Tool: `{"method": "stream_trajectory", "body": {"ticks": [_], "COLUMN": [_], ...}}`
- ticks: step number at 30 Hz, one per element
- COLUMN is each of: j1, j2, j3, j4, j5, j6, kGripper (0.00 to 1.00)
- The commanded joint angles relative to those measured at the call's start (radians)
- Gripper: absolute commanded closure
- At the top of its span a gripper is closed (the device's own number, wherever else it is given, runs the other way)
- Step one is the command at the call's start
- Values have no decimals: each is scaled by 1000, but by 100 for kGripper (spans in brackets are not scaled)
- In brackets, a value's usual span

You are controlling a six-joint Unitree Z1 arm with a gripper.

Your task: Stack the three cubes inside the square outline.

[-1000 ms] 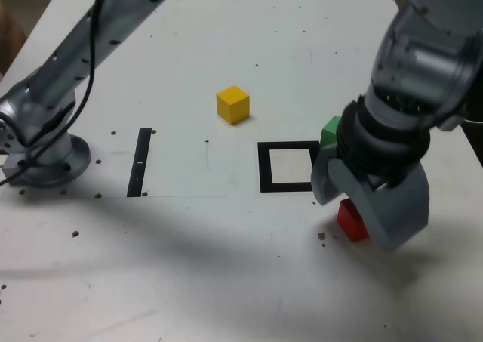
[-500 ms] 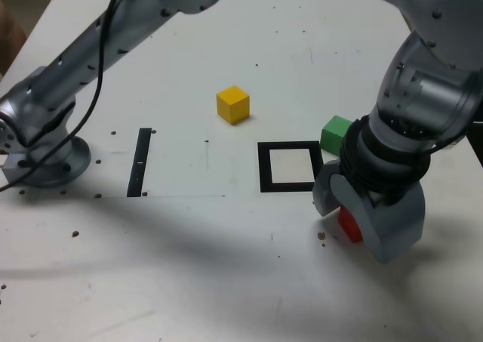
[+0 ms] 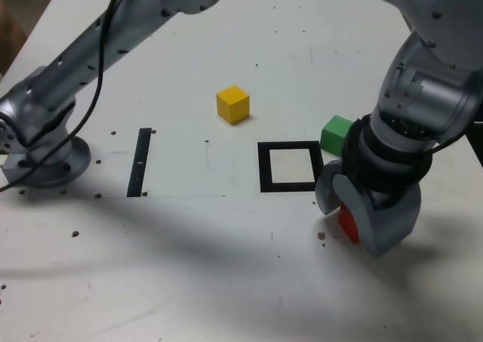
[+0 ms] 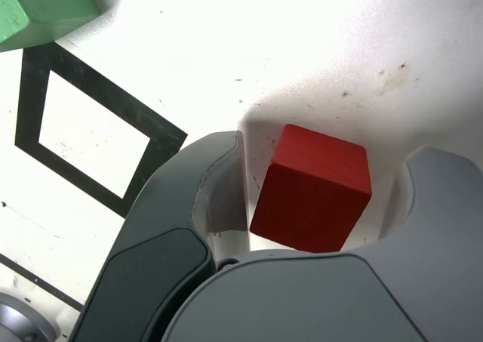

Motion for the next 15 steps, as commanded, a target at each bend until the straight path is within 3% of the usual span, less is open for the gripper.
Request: {"method": "stream_trajectory", "body": {"ticks": [1, 15], "j1": [0, 0], "j2": [4, 3], "j3": [-4, -1], "j4": [1, 3], "j5": [2, 2], "j6": [-1, -7], "kGripper": [61, 61]}}
